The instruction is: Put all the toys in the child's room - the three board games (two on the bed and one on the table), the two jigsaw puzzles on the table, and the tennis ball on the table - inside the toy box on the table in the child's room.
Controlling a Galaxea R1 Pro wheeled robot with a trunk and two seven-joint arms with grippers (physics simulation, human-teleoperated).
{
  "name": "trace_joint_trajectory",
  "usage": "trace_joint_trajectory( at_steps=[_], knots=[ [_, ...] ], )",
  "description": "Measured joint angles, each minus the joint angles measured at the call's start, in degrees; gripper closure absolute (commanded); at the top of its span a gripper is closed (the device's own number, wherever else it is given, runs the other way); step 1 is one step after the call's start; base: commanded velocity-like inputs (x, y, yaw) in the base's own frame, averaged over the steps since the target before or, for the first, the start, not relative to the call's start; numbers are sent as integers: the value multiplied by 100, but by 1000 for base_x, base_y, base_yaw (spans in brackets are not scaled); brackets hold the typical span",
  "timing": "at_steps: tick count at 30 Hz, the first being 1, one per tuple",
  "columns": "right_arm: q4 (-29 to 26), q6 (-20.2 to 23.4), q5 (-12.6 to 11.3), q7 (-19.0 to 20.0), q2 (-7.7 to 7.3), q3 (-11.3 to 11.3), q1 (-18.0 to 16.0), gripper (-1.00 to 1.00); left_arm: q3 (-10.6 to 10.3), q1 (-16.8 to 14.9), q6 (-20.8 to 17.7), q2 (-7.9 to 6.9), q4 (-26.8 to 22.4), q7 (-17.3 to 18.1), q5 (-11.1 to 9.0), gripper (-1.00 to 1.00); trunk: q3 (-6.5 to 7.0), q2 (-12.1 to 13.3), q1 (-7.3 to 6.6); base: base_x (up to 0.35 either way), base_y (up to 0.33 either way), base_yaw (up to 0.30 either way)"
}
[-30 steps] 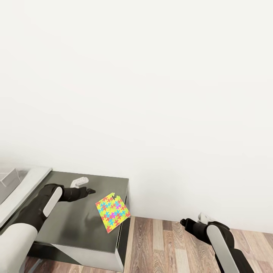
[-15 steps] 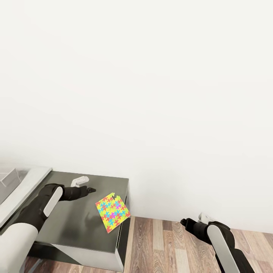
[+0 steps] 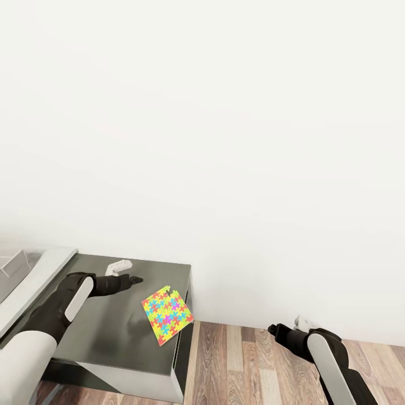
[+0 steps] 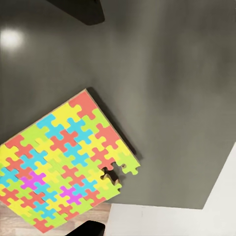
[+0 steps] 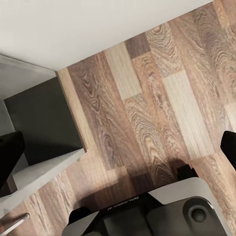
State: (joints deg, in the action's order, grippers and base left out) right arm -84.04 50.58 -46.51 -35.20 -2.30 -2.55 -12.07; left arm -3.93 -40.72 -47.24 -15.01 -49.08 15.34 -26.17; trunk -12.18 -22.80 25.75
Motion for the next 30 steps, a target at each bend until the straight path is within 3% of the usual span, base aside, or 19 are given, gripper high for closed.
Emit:
trace_joint_trajectory(
  at_steps=[30],
  knots=[
    [-55, 0, -6, 0, -6, 0, -1, -100, -9, 5, -7, 73, -1, -19, 13, -100, 0, 0, 0, 0, 0, 0]
  ],
)
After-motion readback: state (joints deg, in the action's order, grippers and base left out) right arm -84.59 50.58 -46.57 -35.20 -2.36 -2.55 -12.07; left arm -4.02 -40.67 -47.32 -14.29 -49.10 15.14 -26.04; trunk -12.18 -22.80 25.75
